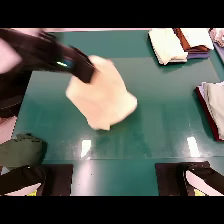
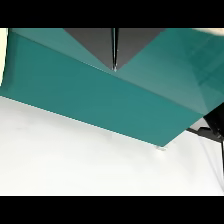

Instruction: Fold the shirts.

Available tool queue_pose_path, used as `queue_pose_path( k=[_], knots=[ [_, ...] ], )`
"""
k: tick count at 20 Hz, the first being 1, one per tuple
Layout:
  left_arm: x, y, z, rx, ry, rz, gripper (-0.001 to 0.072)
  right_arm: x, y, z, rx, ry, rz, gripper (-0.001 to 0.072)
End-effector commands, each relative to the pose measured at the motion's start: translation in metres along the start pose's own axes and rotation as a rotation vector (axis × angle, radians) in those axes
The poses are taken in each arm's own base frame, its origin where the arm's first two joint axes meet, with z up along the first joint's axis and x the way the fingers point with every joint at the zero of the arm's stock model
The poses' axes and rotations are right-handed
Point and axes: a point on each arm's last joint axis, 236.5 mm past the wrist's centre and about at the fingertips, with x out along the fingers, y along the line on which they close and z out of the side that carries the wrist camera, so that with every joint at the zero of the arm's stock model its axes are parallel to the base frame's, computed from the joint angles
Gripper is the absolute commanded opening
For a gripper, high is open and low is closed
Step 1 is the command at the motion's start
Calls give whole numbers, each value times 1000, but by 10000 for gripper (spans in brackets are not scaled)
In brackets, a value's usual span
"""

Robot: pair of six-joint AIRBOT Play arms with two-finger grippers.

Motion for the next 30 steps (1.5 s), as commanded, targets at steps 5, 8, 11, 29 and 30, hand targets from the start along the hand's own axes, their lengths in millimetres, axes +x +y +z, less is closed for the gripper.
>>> queue_pose_path(
  k=[5, 8, 11, 29, 30],
  knots=[
    [108, -57, -22, -60, 116, -225, 556, -2, -1, -6, 8, 30, -1, 17],
    [108, 44, -33, -250, 141, -83, 556, -2, 0, -7, 8, 34, 0, 17],
    [112, 125, -77, -502, 191, -13, 555, -1, 0, -14, 10, 63, 7, 17],
    [171, 95, -190, -711, 294, -179, 25, 16, -56, -224, 369, 700, -34, 18],
    [169, 96, -182, -699, 285, -181, 25, 5, -67, -260, 429, 763, -81, 18]
  ],
)
